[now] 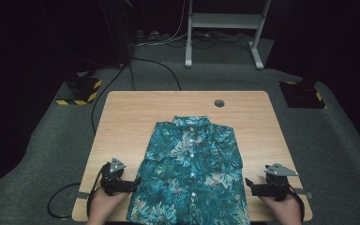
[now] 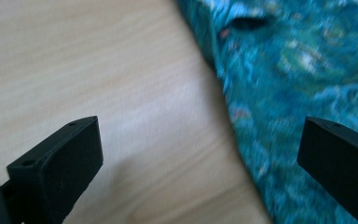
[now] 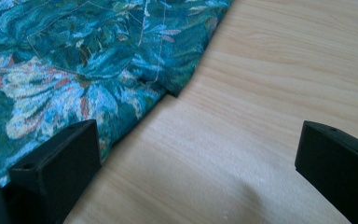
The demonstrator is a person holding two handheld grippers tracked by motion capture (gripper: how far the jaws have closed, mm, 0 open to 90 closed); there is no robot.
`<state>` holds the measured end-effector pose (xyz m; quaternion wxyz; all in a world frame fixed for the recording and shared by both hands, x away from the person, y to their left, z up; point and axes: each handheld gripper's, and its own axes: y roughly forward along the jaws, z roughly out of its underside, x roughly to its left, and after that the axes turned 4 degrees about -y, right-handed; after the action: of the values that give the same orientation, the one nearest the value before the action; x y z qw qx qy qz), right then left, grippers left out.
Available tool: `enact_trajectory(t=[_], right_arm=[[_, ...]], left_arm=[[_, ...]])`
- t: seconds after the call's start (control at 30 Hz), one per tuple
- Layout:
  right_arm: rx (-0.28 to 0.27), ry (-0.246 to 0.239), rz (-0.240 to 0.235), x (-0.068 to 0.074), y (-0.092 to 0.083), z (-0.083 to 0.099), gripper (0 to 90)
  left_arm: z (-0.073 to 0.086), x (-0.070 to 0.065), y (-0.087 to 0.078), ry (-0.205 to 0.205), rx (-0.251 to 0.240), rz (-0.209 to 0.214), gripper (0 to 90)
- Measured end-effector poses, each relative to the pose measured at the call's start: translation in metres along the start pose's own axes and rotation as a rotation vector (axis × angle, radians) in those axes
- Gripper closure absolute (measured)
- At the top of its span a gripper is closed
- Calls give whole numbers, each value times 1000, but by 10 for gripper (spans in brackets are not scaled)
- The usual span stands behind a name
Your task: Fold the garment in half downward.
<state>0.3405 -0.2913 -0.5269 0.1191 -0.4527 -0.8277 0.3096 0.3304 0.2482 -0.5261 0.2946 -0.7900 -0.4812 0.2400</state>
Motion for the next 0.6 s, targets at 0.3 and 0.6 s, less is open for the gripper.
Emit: enact_trajectory(t=[0.3,0.6], right_arm=[[-8,-5,-20,-4,11,-20,0],[-17,-4,-33,-6,23,-37,1]], left_arm=[[-27,-1,9,4,-16,32,8],[-48,-3,25,5,-39,82,8]])
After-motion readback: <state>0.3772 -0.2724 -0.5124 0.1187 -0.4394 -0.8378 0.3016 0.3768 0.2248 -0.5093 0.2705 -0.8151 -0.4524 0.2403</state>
